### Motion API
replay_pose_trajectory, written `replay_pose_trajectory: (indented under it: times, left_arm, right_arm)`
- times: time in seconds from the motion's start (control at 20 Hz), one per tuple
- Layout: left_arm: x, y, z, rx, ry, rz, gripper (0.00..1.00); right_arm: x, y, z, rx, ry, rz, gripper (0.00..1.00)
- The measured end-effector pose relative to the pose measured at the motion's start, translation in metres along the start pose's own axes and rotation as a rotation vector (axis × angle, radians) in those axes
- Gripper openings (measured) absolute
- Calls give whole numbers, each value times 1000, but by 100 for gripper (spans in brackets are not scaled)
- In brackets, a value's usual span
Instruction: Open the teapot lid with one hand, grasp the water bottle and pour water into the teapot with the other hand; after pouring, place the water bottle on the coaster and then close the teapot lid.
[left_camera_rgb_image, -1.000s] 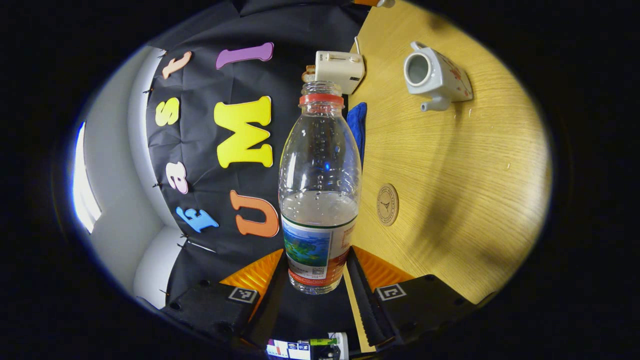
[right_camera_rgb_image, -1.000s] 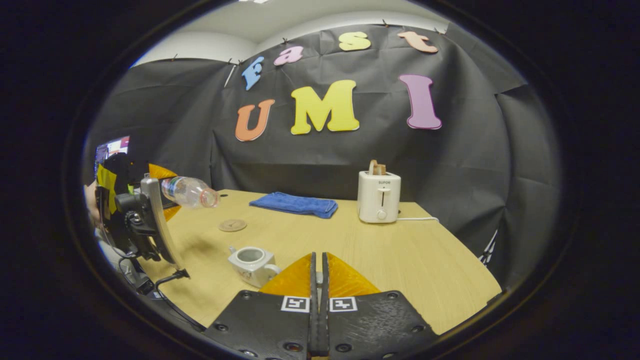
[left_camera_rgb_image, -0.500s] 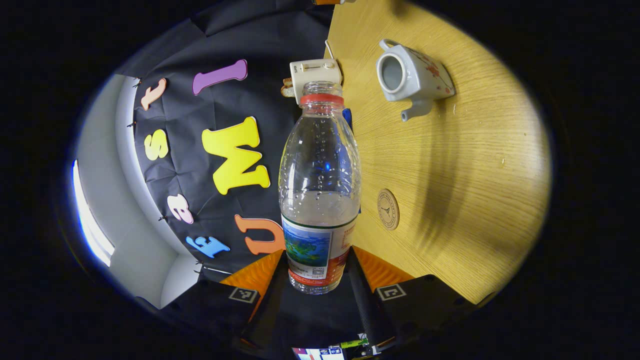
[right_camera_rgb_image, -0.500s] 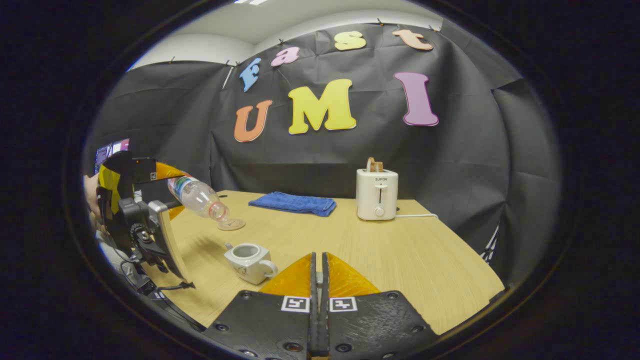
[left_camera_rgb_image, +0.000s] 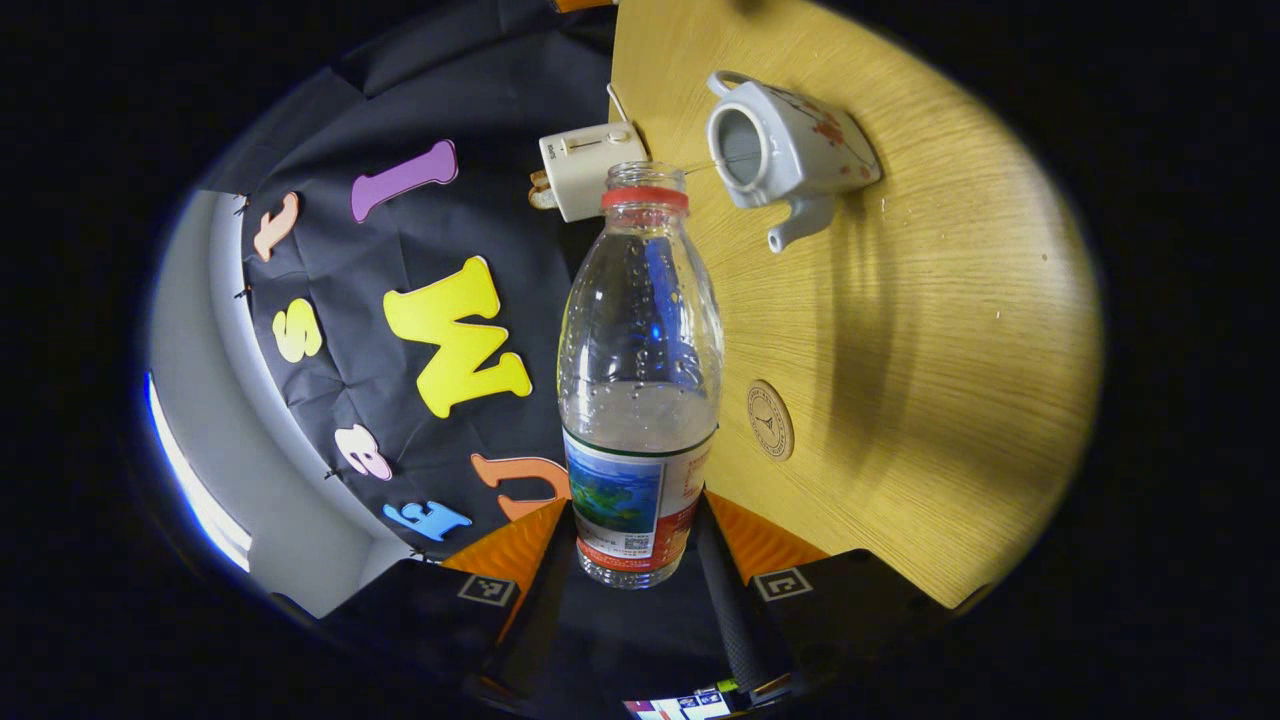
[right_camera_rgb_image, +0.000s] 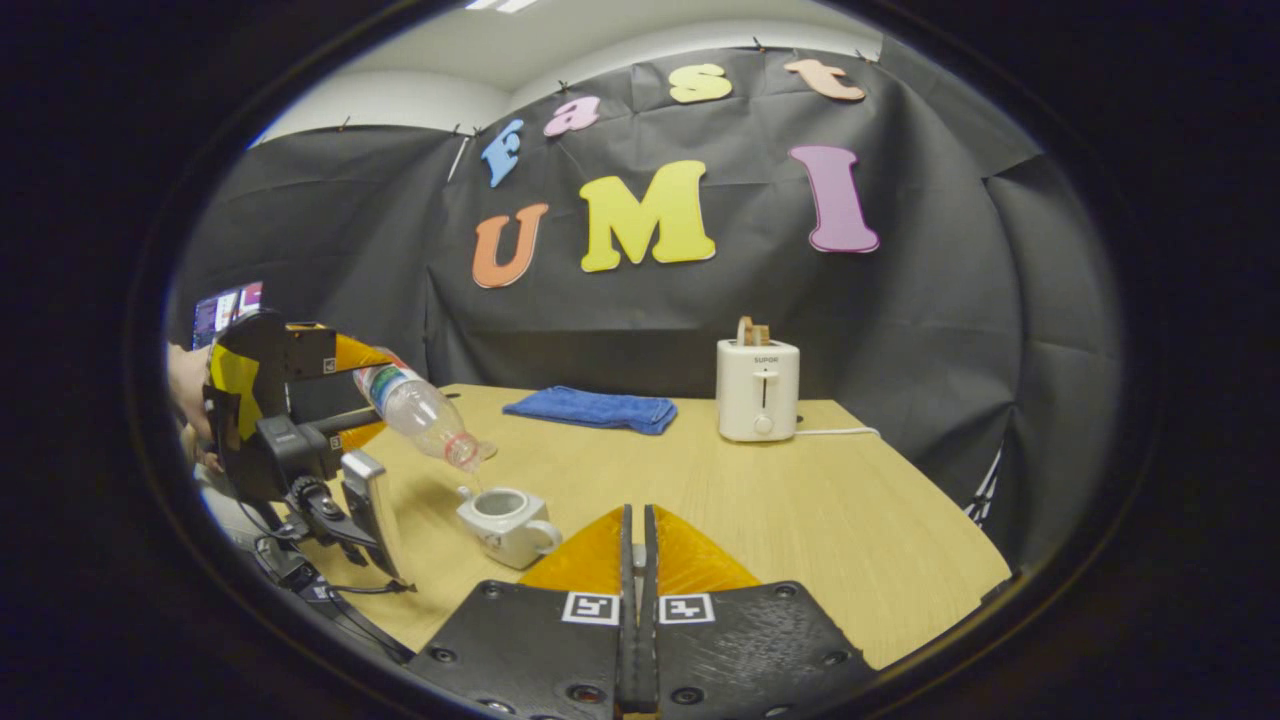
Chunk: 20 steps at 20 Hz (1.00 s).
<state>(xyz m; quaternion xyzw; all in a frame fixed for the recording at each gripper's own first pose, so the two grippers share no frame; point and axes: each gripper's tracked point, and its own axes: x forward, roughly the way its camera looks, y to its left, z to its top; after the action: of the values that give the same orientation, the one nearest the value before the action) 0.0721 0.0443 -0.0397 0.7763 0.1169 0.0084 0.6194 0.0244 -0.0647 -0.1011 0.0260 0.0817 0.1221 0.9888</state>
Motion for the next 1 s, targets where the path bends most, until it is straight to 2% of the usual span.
replay_pose_trajectory:
  times: [1.0]
  left_arm:
    - [1,12,2,170,22,27,71]
  right_arm:
    - [0,0,-3,3,8,3,0]
